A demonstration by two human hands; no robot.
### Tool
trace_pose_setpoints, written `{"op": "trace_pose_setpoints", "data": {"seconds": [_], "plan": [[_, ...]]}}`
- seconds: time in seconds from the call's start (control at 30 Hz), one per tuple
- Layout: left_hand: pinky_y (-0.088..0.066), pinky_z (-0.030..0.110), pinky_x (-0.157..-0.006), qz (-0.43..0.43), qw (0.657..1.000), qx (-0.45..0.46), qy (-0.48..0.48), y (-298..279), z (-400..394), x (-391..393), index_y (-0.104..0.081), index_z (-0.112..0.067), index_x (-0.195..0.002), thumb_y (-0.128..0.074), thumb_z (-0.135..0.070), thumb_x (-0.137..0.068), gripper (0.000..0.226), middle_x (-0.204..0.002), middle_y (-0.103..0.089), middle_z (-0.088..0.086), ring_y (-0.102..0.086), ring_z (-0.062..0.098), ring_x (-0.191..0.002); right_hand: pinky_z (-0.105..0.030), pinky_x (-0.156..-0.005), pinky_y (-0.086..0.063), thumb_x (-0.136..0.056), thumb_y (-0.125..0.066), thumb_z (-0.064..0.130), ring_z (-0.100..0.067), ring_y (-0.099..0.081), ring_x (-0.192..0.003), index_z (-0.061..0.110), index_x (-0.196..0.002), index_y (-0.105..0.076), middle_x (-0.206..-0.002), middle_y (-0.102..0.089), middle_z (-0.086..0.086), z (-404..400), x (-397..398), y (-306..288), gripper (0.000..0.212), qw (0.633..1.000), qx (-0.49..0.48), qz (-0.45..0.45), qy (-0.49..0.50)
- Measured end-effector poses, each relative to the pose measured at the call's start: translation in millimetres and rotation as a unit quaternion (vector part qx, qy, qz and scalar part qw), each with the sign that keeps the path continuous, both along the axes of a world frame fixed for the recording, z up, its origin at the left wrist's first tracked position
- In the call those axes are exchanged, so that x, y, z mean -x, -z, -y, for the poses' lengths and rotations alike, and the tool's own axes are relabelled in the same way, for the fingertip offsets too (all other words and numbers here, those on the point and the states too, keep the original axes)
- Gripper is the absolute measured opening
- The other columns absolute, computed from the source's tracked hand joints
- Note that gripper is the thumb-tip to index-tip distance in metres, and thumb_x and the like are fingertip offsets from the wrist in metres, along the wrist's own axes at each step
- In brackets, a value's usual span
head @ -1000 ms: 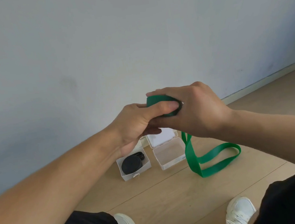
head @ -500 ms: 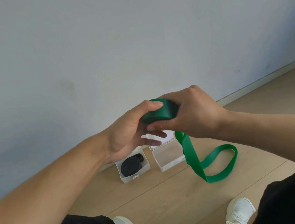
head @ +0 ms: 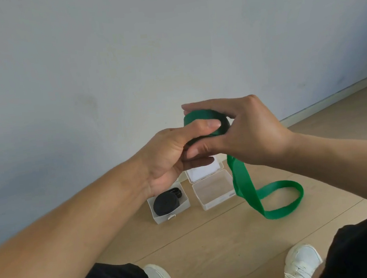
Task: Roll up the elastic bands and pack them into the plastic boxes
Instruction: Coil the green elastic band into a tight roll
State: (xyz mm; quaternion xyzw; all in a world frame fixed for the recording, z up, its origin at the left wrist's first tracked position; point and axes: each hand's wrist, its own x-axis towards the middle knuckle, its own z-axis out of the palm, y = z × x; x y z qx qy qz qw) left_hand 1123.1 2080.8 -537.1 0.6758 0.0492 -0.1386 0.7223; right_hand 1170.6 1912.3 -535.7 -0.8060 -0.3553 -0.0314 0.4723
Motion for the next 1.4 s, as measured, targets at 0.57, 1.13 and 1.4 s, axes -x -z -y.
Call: {"op": "trace_pose_setpoints", "data": {"seconds": [0.57,1.13,1.4], "plan": [[-0.049,0.047,-0.107,-0.037,0.992,-0.12,-0.011,-1.6,4.7,4.0,-0.076,-0.022,-0.116,-0.071,-0.06,-0.074,0.057,-0.109,-0.077,-0.008,-0.069,0.022,-0.114,-0.021,-0.052,-0.038,-0.075,-0.064,0.068,-0.013,-0.054,-0.057,0.029,-0.091,-0.072,-0.059,-0.062,0.007,2.4,-10.0,6.1,0.043,0.969,0.224,0.081,0.06],[-0.061,0.03,-0.067,0.038,0.998,0.036,-0.035,-4.5,-2.6,3.5,-0.077,-0.016,-0.105,-0.069,-0.038,-0.08,0.035,-0.1,-0.077,0.009,-0.073,0.019,-0.08,-0.012,-0.087,-0.052,-0.066,-0.091,0.038,0.002,-0.069,-0.103,0.041,-0.114,-0.07,-0.103,-0.078,0.014,5.8,-4.6,-10.3,0.052,0.996,0.034,-0.058,-0.063],[-0.056,0.037,-0.083,0.004,0.999,0.041,-0.015,-4.7,-2.8,1.9,-0.071,-0.012,-0.121,-0.057,-0.043,-0.084,0.05,-0.099,-0.075,0.009,-0.074,0.027,-0.09,-0.038,-0.065,-0.052,-0.067,-0.085,0.058,-0.025,-0.061,-0.068,0.017,-0.085,-0.073,-0.079,-0.072,-0.013,8.2,-9.3,-7.8,0.047,0.992,0.106,-0.062,0.0]]}}
